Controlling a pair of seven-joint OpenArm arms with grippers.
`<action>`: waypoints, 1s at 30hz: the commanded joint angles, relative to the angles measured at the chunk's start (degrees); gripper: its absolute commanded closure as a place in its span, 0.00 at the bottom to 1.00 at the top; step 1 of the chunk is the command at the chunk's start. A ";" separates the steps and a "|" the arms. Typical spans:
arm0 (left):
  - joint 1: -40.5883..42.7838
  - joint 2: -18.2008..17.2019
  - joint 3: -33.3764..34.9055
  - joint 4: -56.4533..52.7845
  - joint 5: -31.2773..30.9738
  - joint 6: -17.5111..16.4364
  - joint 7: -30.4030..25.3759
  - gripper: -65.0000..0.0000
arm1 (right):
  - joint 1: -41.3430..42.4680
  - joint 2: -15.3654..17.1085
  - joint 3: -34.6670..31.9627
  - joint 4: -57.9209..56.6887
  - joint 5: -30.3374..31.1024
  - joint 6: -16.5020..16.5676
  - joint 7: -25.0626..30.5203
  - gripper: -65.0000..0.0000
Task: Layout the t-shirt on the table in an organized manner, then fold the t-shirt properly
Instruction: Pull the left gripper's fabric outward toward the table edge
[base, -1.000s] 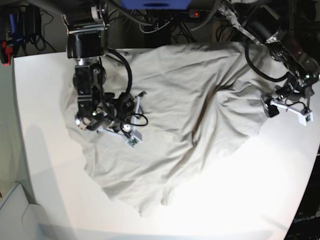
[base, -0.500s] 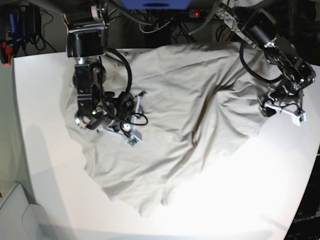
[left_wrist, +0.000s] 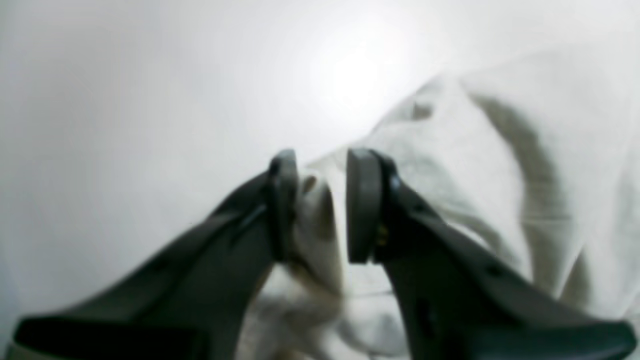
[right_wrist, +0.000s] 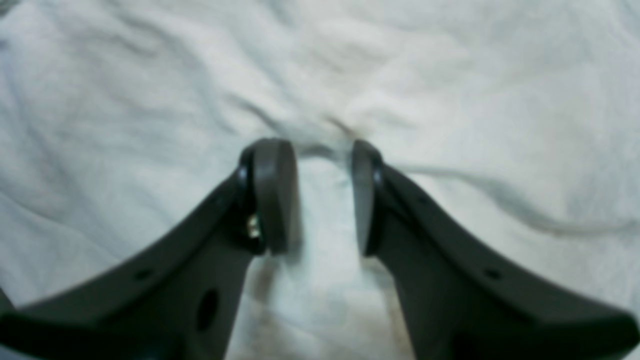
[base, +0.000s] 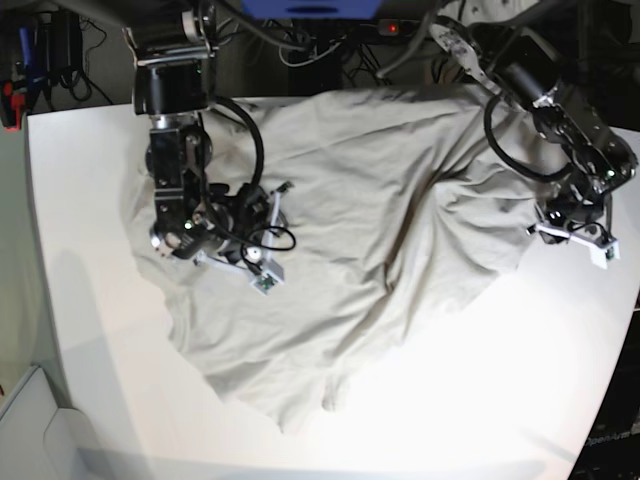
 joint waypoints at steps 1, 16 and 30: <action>-0.87 -0.60 -0.12 0.99 -0.80 0.27 -0.77 0.80 | 0.85 0.15 -0.14 0.55 0.09 -0.01 -0.65 0.67; -1.22 -0.43 -0.20 2.75 -0.71 0.54 -0.85 1.00 | 0.85 0.85 -0.14 0.55 0.09 -0.01 -0.65 0.67; -10.54 -3.77 2.96 13.03 -0.19 0.54 -2.00 1.00 | 0.68 0.85 -0.14 0.55 0.09 -0.01 -0.65 0.67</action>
